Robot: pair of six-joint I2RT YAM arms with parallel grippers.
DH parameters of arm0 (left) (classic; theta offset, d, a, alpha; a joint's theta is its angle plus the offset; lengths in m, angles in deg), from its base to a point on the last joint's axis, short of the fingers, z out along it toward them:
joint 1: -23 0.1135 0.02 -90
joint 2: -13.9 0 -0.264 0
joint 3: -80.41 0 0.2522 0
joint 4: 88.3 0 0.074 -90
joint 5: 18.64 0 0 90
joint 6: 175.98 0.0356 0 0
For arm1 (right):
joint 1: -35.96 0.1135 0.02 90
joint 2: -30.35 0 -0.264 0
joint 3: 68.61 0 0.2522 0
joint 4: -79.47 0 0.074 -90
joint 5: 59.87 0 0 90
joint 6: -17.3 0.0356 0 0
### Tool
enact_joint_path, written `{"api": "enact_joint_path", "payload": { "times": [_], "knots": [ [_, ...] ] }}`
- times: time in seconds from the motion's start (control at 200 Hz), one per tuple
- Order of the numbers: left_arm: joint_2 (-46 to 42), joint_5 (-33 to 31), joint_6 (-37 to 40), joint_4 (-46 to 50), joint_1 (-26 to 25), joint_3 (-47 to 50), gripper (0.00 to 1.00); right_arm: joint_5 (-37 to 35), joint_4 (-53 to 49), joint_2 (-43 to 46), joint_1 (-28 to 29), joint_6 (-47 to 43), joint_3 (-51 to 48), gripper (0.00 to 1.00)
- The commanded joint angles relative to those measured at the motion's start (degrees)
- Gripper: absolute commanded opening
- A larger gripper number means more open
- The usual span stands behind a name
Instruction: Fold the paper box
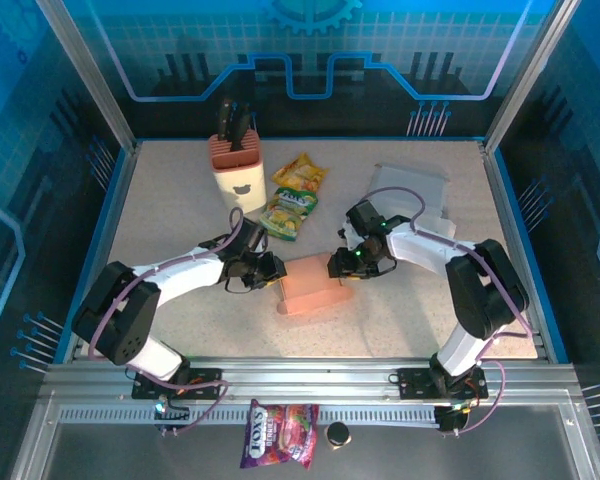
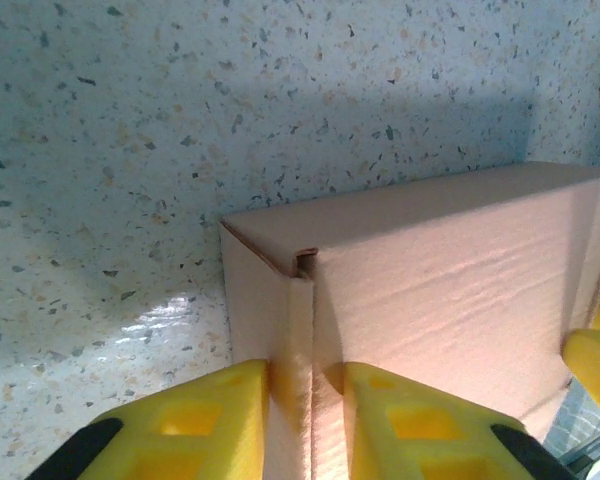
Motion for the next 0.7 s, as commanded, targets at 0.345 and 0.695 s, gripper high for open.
{"api": "enact_joint_path", "payload": {
  "times": [0.345, 0.695],
  "knots": [
    [-7.4, 3.6, -3.6, 0.9, -0.4, 3.8, 0.43, 1.4, 0.1, 2.0, 0.2, 2.1, -1.1, 0.35],
    [-3.5, 3.2, -4.2, -3.9, -0.4, 4.6, 0.33, 1.8, 0.4, 5.1, -1.1, 1.8, -1.8, 0.52]
  ]
}}
